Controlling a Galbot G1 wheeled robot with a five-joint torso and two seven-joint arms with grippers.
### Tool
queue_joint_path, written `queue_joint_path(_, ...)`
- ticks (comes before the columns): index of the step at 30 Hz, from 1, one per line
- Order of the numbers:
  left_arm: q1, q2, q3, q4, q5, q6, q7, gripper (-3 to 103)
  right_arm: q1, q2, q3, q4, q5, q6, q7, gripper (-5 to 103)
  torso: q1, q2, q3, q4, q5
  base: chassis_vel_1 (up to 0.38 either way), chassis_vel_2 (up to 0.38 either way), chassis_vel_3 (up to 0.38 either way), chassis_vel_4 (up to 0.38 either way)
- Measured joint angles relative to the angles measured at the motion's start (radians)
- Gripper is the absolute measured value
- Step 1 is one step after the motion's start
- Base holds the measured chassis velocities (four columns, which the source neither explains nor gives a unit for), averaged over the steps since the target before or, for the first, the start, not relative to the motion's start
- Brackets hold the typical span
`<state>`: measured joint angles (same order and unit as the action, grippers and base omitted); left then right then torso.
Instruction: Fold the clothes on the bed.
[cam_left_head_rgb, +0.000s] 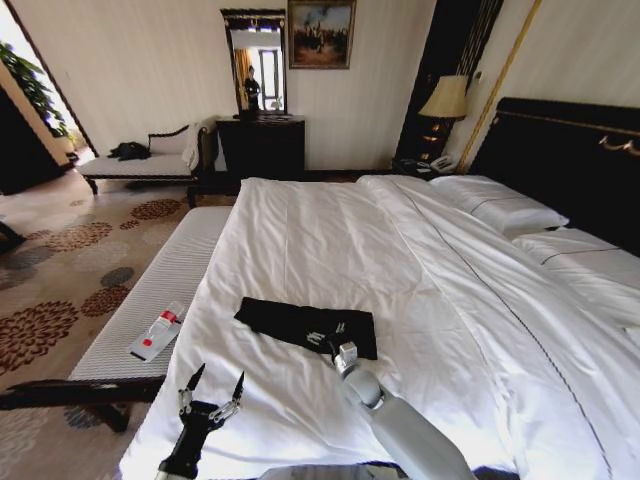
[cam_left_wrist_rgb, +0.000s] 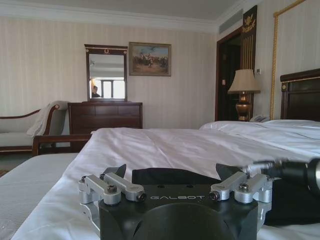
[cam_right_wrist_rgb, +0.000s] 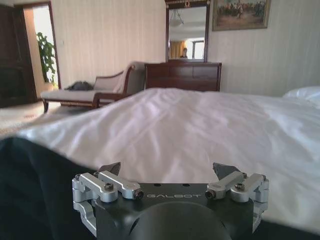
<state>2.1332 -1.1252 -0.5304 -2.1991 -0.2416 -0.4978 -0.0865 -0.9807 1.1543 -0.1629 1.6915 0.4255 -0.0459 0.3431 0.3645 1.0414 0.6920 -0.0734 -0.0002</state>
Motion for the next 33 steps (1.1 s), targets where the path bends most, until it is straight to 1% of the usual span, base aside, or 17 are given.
queue_joint_path(2,0.000,0.000,0.000,0.000,0.000,0.000,0.000,100,0.050,0.005,-0.031,-0.002,0.034,-0.014,0.006,100,0.000,0.000,0.000,0.0000,-0.0001,0.000,0.000,0.000,0.000)
queue_joint_path(4,0.000,0.000,0.000,0.000,0.000,0.000,0.000,100,0.145,0.037,-0.095,-0.085,0.062,-0.014,-0.001,100,0.000,0.000,0.000,0.0002,0.0001,0.000,0.000,0.000,0.000)
queue_joint_path(5,0.000,0.000,0.000,0.000,0.000,0.000,0.000,100,0.145,0.037,-0.095,-0.085,0.062,-0.014,-0.001,100,0.000,0.000,0.000,0.0002,0.0001,0.000,0.000,0.000,0.000)
queue_joint_path(6,0.000,0.000,0.000,0.000,0.000,0.000,0.000,100,0.180,0.051,-0.120,-0.124,0.067,-0.007,-0.011,100,0.000,0.000,0.000,0.0002,0.0001,0.000,0.000,0.000,0.000)
queue_joint_path(8,0.000,0.000,0.000,0.001,0.000,0.001,0.000,100,0.266,0.102,-0.194,-0.248,0.073,0.025,-0.045,100,0.000,0.000,0.000,0.0004,0.0001,0.000,0.000,0.000,0.000)
queue_joint_path(9,0.000,0.000,0.000,0.001,0.000,0.001,0.000,100,0.266,0.102,-0.194,-0.248,0.073,0.025,-0.045,100,0.000,0.000,0.000,0.0004,0.0001,0.000,0.000,0.000,0.000)
queue_joint_path(12,-0.001,0.000,0.000,0.001,0.000,0.001,0.000,100,0.304,0.157,-0.253,-0.379,0.059,0.070,-0.081,100,0.000,0.000,0.000,0.0006,-0.0001,0.000,0.000,0.000,0.000)
queue_joint_path(13,-0.001,0.000,0.000,0.001,0.000,0.001,0.000,100,0.304,0.165,-0.265,-0.401,0.055,0.077,-0.087,100,0.000,0.000,0.000,0.0003,0.0000,0.000,0.000,0.000,0.000)
queue_joint_path(17,-0.001,0.000,0.000,0.001,0.000,0.001,0.000,100,0.295,0.171,-0.290,-0.430,0.048,0.087,-0.098,100,0.000,0.000,0.000,0.0001,0.0000,0.000,0.000,0.000,0.000)
queue_joint_path(21,-0.001,0.000,0.000,0.001,0.000,0.001,0.000,100,0.293,0.173,-0.283,-0.439,0.043,0.092,-0.100,100,0.000,0.000,0.000,0.0002,0.0002,0.000,0.000,0.000,0.000)
queue_joint_path(24,-0.001,0.000,0.000,0.001,0.000,0.001,0.000,100,0.300,0.167,-0.264,-0.400,0.064,0.079,-0.091,100,0.000,0.000,0.000,0.0001,0.0001,0.000,0.000,0.000,0.000)
queue_joint_path(27,-0.001,0.000,0.000,0.001,0.000,0.001,0.000,100,0.329,0.160,-0.251,-0.308,0.134,0.030,-0.068,100,0.000,0.000,0.000,0.0002,0.0001,0.000,0.000,0.000,0.000)
queue_joint_path(28,-0.001,0.000,0.000,0.001,0.000,0.001,0.000,100,0.329,0.160,-0.251,-0.308,0.134,0.030,-0.068,100,0.000,0.000,0.000,0.0002,0.0001,0.000,0.000,0.000,0.000)
queue_joint_path(30,-0.001,0.000,0.000,0.001,0.000,0.001,0.000,100,0.352,0.170,-0.260,-0.290,0.164,0.011,-0.062,100,0.000,0.000,0.000,0.0000,0.0000,0.000,0.000,0.000,0.000)
queue_joint_path(33,-0.001,0.000,0.000,0.001,0.000,0.001,0.000,100,0.370,0.192,-0.281,-0.308,0.168,0.009,-0.063,100,0.000,0.000,0.000,0.0003,0.0001,0.000,0.000,0.000,0.000)
